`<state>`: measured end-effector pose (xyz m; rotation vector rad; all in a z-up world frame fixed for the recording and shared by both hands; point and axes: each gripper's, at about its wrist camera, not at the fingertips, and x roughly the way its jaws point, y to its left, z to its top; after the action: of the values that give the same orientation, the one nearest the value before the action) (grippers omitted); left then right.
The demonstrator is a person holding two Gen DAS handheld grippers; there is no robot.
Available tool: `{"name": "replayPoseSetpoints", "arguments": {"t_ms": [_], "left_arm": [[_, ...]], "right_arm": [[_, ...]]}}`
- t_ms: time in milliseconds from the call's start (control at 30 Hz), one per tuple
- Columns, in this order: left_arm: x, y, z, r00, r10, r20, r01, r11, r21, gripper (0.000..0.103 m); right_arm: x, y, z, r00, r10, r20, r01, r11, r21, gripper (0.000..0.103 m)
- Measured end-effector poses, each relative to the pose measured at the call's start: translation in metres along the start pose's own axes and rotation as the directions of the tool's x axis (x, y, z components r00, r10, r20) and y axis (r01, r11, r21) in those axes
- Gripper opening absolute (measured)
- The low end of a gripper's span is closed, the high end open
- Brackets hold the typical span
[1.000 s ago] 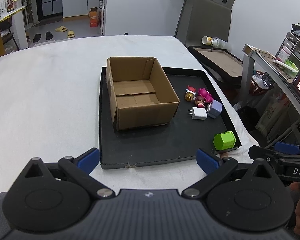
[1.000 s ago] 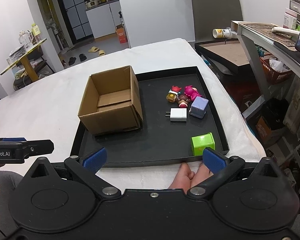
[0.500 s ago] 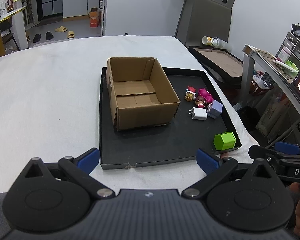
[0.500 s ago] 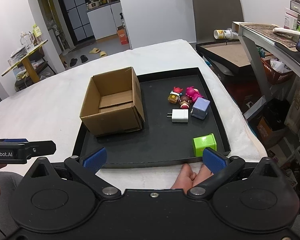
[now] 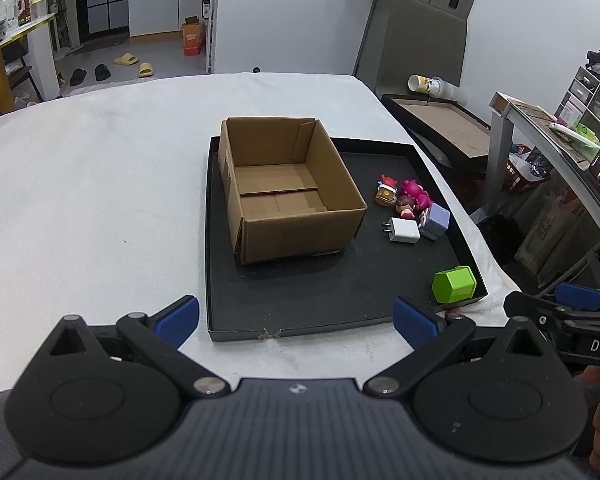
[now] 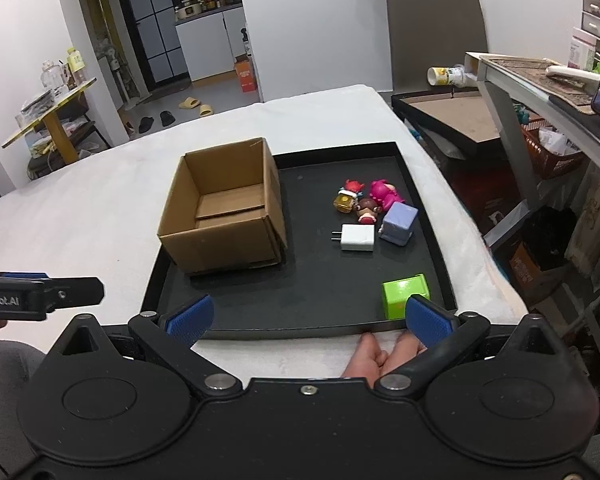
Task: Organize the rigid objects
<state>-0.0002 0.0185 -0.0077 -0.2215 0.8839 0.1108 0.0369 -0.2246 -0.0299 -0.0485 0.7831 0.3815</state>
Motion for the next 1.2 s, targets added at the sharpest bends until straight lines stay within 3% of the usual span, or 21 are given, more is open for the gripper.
{"name": "replayPoseSetpoints", "arguments": {"t_ms": [667,867,1200], "left_arm": [[0.030,0.021,0.014,1.000,-0.003,-0.025,0.002,0.999,-0.040,0.102],[0.039,0.023,0.022,0.999,0.031,0.029,-0.030,0.999,-0.037,0.102],[0.076,0.038,0.040,0.999,0.018,0.030,-0.015,0.996,-0.089,0.100]], "right_arm": [[0.014,-0.009,0.015,0.998,-0.058,0.007,0.058,0.998,0.030,0.103],[0.023,-0.011,0.017,0.996,-0.086,-0.013,0.086,0.996,0.030,0.103],[0.048,-0.016,0.023,0.985,-0.169,-0.024,0.169,0.985,0.032,0.103]]}}
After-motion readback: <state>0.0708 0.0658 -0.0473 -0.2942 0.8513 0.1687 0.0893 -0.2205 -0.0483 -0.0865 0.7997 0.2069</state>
